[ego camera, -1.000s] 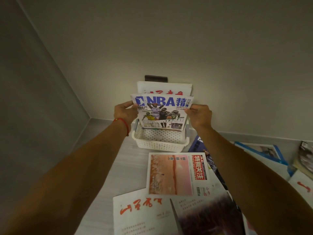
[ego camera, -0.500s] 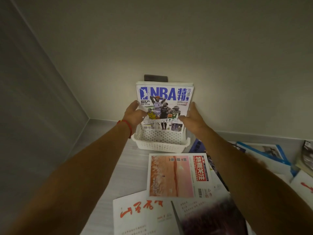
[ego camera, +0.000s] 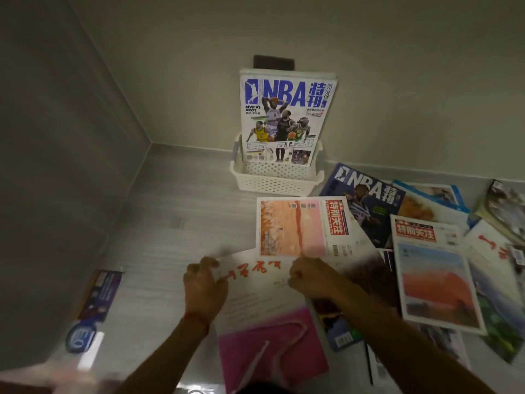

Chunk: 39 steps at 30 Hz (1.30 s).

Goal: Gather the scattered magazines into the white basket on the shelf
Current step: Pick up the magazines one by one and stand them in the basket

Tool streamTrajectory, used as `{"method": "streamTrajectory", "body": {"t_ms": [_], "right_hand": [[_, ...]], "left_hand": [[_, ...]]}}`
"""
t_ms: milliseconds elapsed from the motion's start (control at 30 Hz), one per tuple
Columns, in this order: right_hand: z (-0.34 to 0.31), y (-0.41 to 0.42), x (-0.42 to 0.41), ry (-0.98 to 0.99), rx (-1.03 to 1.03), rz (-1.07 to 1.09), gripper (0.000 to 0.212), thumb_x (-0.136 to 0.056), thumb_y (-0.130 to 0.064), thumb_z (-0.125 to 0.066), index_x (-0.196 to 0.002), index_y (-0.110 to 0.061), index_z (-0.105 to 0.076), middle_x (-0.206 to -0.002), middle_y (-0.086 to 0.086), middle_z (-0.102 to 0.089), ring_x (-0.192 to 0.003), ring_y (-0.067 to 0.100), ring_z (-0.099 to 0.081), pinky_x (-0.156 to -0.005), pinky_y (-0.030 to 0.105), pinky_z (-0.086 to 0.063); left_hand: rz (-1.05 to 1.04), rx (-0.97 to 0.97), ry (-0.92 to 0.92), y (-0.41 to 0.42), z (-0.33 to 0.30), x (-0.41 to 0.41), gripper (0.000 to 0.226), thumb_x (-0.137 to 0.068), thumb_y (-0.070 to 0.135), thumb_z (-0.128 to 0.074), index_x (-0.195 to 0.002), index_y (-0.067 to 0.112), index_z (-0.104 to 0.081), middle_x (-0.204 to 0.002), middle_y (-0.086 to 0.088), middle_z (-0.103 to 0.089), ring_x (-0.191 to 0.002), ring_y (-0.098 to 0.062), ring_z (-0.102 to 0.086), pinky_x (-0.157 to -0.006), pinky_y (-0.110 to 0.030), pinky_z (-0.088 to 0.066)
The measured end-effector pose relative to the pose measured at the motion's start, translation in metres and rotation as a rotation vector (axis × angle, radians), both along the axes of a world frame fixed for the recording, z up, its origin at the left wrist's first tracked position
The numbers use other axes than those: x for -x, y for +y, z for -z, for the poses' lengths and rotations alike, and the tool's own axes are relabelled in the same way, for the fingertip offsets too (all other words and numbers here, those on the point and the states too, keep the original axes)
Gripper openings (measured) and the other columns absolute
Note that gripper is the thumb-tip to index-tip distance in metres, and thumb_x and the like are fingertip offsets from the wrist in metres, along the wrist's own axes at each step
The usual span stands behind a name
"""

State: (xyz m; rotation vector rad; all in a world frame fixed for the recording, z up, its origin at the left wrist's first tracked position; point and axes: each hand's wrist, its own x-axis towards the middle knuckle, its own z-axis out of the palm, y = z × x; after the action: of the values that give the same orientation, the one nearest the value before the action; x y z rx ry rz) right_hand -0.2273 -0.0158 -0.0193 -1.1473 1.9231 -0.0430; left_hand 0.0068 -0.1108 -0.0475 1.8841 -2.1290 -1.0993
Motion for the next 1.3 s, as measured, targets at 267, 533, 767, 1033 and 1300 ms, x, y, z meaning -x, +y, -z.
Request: {"method": "streamTrajectory", "body": {"t_ms": [267,533,767,1033,1300], "right_hand": [[0.024,0.031,-0.067,0.287,0.045,0.224,0.061,-0.091,-0.027,-0.054,-0.139,0.003,-0.035,-0.137,0.021,-0.042,-0.125,0.034,-0.041,-0.107,0.038,-0.036],[0.022,0.024,-0.086,0.009,0.214,0.397,0.015,-0.077,-0.002,-0.059,-0.069,-0.015,-0.060,-0.069,0.001,-0.063,-0.059,0.010,-0.060,-0.048,0.019,-0.045],[0.020,0.005,-0.094,-0.427,0.208,0.520,0.017,-0.090,-0.020,-0.056,-0.103,-0.028,-0.063,-0.103,-0.007,-0.071,-0.093,0.014,-0.070,-0.068,0.032,-0.059],[-0.060,-0.039,-0.026,-0.416,0.517,0.336,0.013,-0.094,-0.022,-0.063,-0.101,-0.029,-0.072,-0.087,-0.001,-0.077,-0.069,0.016,-0.071,-0.057,0.023,-0.054],[-0.148,-0.106,0.085,0.060,0.949,0.396,0.015,-0.091,-0.024,-0.068,-0.098,-0.012,-0.073,-0.083,-0.014,-0.070,-0.058,-0.014,-0.064,-0.053,0.003,-0.047]], "left_hand": [[-0.251,-0.137,0.284,0.074,0.010,-0.026,0.058,-0.079,-0.001,-0.069,-0.133,0.010,-0.051,-0.125,-0.010,-0.057,-0.113,-0.030,-0.057,-0.081,-0.032,-0.054],[-0.128,-0.110,0.397,0.035,-0.006,-0.060,0.022,-0.096,0.012,-0.057,-0.117,0.018,-0.059,-0.109,0.000,-0.068,-0.098,-0.021,-0.065,-0.071,-0.025,-0.054],[0.014,-0.078,0.587,-0.006,-0.066,-0.086,0.015,-0.100,0.022,-0.055,-0.114,0.025,-0.061,-0.102,0.000,-0.074,-0.089,-0.021,-0.074,-0.071,-0.042,-0.064],[0.016,0.018,0.770,-0.071,-0.124,-0.070,0.019,-0.095,0.027,-0.063,-0.111,0.021,-0.069,-0.109,0.000,-0.076,-0.097,-0.021,-0.075,-0.076,-0.042,-0.064],[0.087,0.353,0.687,-0.147,-0.185,0.054,0.032,-0.098,0.033,-0.056,-0.100,0.005,-0.071,-0.103,-0.011,-0.075,-0.097,-0.035,-0.071,-0.080,-0.058,-0.058]]}}
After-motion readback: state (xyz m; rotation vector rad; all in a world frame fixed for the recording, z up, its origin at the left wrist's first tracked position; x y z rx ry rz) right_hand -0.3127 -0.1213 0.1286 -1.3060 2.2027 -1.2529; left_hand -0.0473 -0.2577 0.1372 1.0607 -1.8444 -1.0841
